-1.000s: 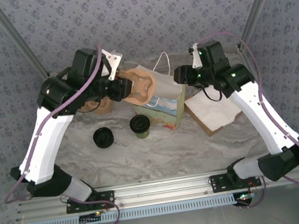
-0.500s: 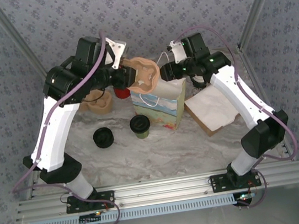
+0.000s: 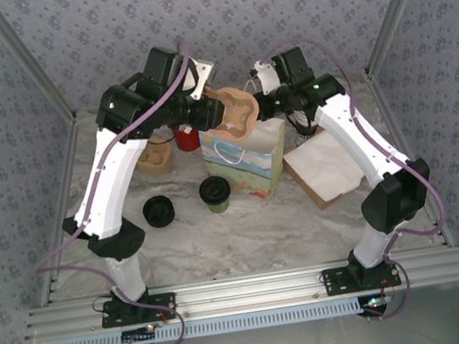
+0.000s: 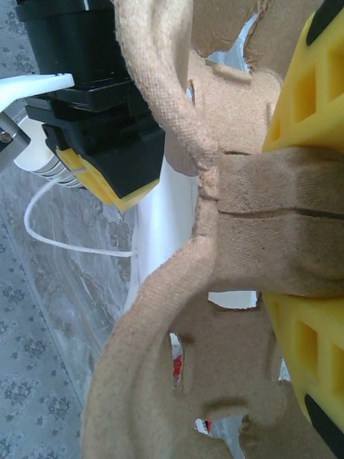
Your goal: Pack the takeout coffee
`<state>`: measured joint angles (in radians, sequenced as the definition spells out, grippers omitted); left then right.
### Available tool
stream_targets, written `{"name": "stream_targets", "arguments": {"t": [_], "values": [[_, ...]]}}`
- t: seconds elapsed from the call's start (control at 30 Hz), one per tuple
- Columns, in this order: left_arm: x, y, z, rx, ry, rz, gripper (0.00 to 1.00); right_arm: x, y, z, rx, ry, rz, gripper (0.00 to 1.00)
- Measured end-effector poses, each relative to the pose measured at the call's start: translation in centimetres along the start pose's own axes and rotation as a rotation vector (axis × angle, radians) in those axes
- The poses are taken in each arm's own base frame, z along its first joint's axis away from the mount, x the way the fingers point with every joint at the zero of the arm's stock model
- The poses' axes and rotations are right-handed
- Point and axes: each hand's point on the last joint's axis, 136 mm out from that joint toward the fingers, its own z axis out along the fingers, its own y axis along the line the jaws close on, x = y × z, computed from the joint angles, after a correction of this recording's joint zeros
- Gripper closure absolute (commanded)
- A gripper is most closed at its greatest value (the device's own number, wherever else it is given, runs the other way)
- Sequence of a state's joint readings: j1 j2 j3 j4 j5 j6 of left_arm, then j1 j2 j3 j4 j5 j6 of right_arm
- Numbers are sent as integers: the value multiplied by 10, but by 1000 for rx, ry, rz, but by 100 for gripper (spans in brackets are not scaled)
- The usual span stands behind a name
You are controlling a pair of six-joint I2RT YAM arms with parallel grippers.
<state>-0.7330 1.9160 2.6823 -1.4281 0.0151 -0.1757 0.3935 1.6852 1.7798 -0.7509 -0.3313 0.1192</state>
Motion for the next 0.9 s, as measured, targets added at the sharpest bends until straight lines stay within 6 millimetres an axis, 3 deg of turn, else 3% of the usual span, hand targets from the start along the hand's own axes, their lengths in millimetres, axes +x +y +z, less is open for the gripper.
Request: {"name": "stream_targets", "arguments": {"t": [0.1, 0.27, 0.4, 0.67, 0.77, 0.9], "values": [[-5, -1, 8, 4, 0, -1, 57, -1, 2, -1, -11, -3, 31, 57], [2, -1, 13, 2, 34, -1, 57, -5, 2, -6, -7, -16, 81, 45], [1, -1, 9, 5, 27, -2, 57, -8, -4, -21, 33, -36, 112, 43], [5, -8, 20, 14, 54, 2, 58, -30, -12, -88, 84, -184, 145, 42], [7, -13, 29, 19, 69, 3, 58, -31, -8, -91, 66, -195, 138, 43], [11, -16, 42, 19, 95, -1, 58, -23, -14, -79, 54, -164, 157, 44]]}}
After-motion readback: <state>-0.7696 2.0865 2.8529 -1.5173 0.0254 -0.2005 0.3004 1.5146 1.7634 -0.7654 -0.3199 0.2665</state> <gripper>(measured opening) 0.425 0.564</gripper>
